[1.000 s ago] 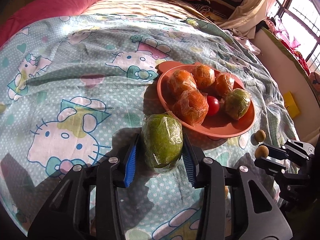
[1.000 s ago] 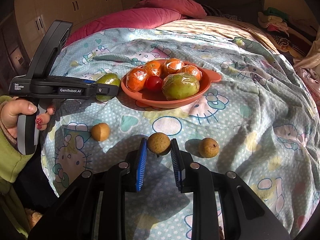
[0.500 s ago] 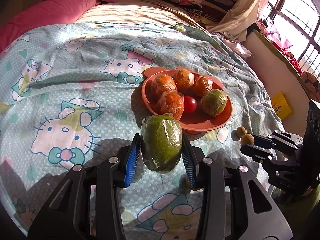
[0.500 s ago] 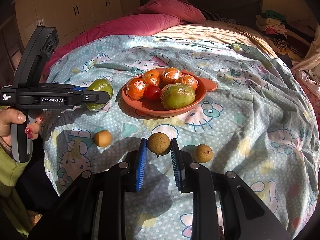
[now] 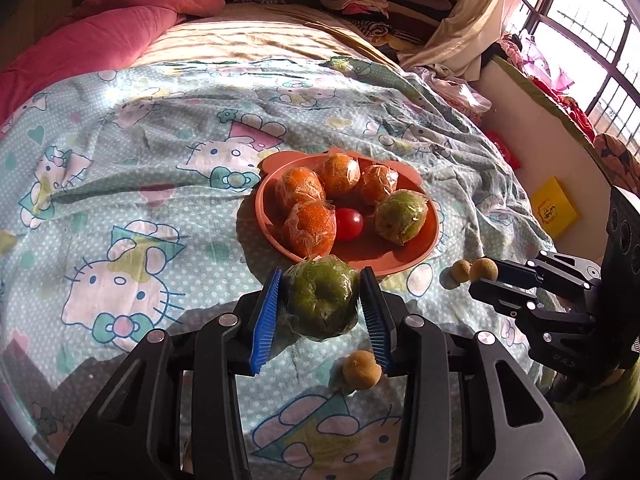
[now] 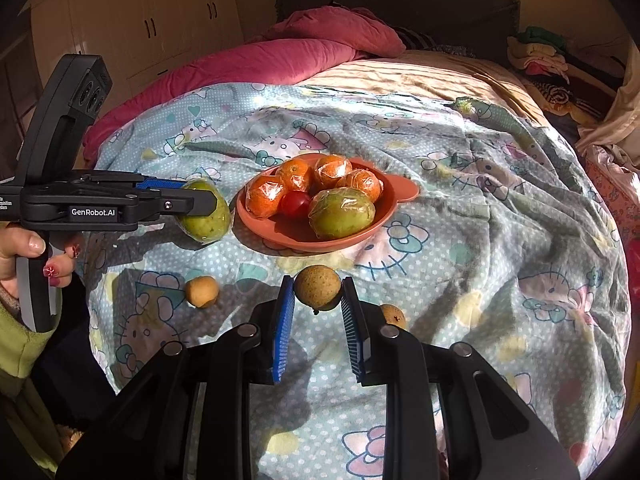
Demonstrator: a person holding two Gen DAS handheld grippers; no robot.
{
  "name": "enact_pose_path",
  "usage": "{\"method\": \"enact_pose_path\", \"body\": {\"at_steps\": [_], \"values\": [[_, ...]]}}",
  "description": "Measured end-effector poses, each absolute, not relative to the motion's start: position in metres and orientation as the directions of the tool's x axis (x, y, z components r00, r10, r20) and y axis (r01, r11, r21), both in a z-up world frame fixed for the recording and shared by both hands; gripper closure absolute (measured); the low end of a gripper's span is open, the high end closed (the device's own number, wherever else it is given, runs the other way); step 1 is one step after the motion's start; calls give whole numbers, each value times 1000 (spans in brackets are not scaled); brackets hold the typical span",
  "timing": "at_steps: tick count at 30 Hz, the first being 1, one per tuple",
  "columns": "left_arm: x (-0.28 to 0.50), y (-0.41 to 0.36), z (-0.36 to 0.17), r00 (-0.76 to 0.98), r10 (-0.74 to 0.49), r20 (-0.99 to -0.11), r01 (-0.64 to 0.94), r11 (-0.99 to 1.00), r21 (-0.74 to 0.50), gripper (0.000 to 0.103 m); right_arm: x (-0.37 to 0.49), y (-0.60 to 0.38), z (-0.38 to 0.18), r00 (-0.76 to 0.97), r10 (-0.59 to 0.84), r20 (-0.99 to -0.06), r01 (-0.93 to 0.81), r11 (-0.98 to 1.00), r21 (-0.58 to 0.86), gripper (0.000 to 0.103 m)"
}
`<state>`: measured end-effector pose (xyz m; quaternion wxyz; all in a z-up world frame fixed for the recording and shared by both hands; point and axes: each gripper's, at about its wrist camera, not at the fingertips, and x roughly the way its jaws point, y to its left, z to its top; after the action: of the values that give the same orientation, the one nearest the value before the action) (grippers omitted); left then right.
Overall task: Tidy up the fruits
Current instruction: 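Carry both held fruits over the orange plate and lower them in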
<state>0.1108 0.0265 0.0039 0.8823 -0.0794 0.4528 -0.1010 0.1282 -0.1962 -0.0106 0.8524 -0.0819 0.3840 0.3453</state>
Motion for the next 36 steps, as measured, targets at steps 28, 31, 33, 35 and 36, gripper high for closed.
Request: {"method": "enact_pose_path", "body": {"at_steps": [28, 31, 33, 35, 36], "values": [[146, -1, 14, 551, -291, -782, 158, 957, -244, 72, 162, -197, 15, 495, 535, -684, -648, 752, 119, 80], [147, -4, 11, 546, -294, -784, 163, 956, -245, 72, 171, -194, 18, 501, 532, -682, -649, 752, 110, 80], [148, -5, 9, 545, -293, -786, 162, 956, -245, 72, 177, -193, 19, 505, 530, -681, -647, 755, 108, 80], [149, -6, 7, 544, -293, -786, 162, 956, -245, 72, 183, -193, 20, 506, 530, -681, -646, 755, 108, 80], [150, -6, 7, 543, -294, -787, 162, 956, -245, 72, 186, -192, 20, 506, 529, -681, -646, 756, 107, 80]]}}
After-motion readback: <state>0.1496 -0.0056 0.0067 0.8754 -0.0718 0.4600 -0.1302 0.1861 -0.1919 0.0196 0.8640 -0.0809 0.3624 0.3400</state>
